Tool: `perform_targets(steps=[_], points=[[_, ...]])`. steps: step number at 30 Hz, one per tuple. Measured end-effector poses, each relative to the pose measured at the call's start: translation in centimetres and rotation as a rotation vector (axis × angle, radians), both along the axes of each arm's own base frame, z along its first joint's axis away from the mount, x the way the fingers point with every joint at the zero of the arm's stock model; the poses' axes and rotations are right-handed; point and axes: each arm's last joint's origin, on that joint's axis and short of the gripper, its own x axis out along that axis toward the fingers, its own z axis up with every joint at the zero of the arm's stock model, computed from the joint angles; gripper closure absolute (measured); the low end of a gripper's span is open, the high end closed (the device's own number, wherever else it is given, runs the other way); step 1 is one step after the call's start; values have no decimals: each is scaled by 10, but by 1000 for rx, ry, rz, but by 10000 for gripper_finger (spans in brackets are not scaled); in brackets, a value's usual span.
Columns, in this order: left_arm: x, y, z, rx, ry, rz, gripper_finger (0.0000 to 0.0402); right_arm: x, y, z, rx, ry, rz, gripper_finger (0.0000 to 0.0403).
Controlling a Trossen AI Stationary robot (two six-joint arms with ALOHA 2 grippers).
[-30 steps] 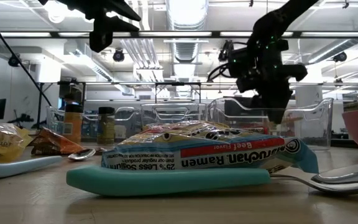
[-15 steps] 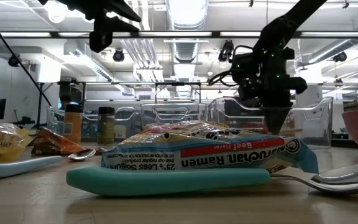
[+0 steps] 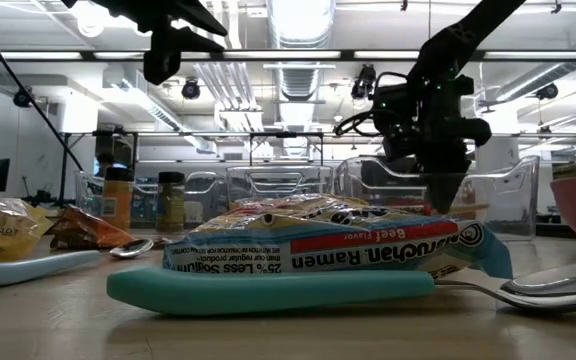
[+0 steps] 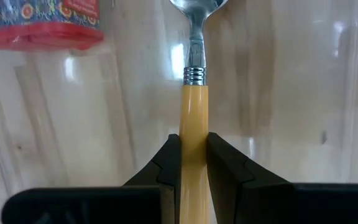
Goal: Pick & Place Food Item
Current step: Put the yellow spoon into the right transparent bin
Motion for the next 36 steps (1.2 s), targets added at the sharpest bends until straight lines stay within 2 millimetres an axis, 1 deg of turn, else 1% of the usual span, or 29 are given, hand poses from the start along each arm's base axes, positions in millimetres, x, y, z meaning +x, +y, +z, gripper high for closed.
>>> perform_targets(steps=[8,23,36], points=[[0,0,0,-3,0,2,296,0,5,-3,-52,72,-4,362],[0,0,0,-4,0,2,296,-4,8,-8,-67,103,-20,362],[0,0,0,-4,0,1,296,-4,8,-8,-69,106,-21,362]])
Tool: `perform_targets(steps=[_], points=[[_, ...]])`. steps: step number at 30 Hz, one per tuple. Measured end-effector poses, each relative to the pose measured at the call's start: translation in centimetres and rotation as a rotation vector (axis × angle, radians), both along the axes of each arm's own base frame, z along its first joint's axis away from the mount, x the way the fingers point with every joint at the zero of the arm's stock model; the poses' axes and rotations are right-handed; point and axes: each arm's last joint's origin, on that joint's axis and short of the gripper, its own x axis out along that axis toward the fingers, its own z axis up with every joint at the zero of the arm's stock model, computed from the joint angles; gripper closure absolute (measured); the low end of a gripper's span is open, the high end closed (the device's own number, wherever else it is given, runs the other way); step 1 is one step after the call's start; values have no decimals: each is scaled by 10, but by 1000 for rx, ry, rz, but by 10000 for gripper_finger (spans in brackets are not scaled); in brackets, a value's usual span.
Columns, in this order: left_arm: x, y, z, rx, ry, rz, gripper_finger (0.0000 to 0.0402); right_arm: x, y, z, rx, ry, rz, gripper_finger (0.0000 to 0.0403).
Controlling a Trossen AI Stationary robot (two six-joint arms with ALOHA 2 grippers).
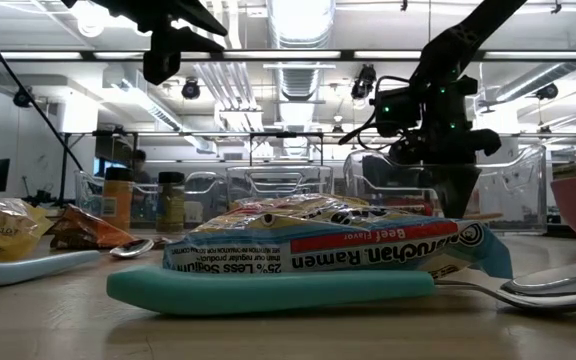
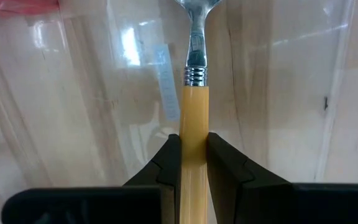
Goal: Pick & Place Food Item
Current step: Put the yellow spoon into the right transparent bin
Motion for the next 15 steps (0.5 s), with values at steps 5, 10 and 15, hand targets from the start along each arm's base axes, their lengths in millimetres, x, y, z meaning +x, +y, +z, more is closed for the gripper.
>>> perform_targets(steps=[5,10,15], points=[[0,0,0,4,0,-2,296,0,0,0,1,2,-12,335],[0,0,0,11,1,-5,296,-1,0,-1,5,13,-40,274],[0,0,0,12,1,-6,296,0,0,-1,4,12,-46,246]])
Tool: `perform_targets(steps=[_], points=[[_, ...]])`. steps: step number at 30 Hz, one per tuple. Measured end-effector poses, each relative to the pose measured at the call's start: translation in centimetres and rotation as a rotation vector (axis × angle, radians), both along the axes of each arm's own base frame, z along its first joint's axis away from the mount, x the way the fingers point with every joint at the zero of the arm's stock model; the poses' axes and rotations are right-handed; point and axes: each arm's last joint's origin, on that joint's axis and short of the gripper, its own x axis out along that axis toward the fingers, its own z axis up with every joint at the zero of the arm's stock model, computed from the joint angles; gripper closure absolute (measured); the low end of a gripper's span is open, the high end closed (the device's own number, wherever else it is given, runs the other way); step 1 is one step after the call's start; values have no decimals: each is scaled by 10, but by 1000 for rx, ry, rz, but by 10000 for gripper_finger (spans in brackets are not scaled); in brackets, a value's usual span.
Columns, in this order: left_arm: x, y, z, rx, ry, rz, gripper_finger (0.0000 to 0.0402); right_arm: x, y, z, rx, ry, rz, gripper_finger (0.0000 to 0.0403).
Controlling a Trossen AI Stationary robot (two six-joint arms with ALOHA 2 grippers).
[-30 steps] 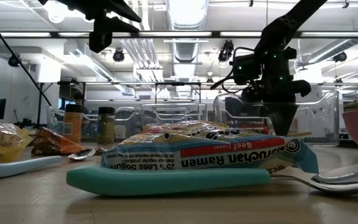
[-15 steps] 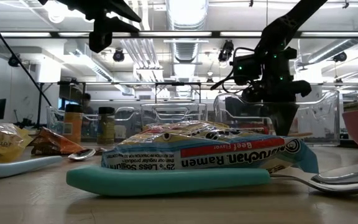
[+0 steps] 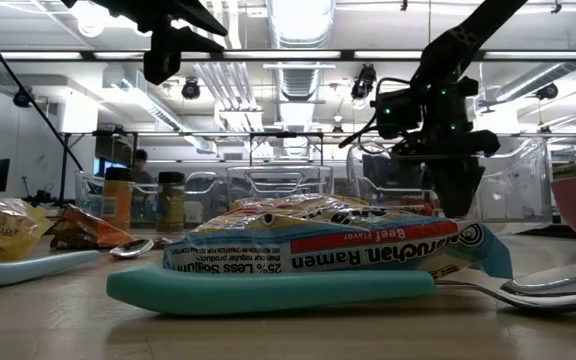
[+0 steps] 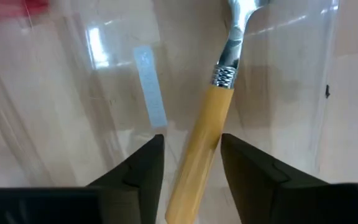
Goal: Pick & Place Food Item
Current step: Put the yellow spoon into the right transparent bin, then put the orange seasoning pack into the left transparent bin
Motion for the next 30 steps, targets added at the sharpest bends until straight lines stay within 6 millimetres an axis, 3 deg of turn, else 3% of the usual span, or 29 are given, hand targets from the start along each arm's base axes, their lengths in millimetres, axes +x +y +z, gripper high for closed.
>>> perform_targets(steps=[12,30], points=[[0,0,0,1,0,0,296,1,0,5,10,-16,-57,199],[0,0,0,11,0,-5,296,-16,12,55,-24,-217,-139,197]])
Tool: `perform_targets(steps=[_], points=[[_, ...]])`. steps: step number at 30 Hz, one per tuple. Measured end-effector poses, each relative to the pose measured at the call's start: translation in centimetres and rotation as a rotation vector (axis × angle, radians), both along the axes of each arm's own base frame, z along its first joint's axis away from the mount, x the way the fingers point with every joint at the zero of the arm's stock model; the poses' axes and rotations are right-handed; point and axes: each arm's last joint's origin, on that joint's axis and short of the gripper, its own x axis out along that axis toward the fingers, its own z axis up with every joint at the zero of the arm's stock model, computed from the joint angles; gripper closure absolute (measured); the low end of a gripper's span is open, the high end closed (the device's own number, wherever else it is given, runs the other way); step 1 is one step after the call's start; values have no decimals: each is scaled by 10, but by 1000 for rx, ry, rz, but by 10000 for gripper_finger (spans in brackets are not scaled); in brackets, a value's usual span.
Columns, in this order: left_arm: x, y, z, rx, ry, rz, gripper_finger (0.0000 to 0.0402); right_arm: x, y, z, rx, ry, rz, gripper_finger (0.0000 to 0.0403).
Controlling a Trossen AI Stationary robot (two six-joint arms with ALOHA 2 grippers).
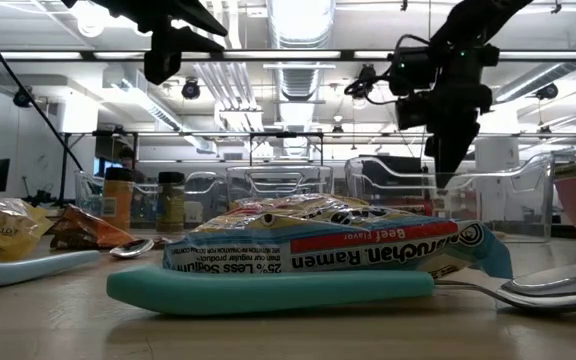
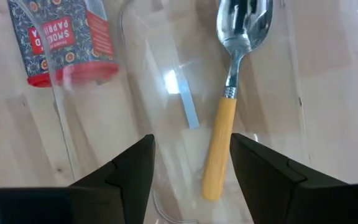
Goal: Pick & Place Food Item
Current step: Put the orange seasoning pack into the left transparent bin
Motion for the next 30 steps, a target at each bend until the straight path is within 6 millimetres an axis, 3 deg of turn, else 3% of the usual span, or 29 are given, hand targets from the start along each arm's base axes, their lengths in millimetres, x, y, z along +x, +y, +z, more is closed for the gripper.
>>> perform_targets(steps=[9,30], points=[[0,0,0,0,0,0,296,-8,8,15,27,-77,-40,197],[2,1,4,104,-44,-42,296,-28,32,88,69,-605,-166,197]])
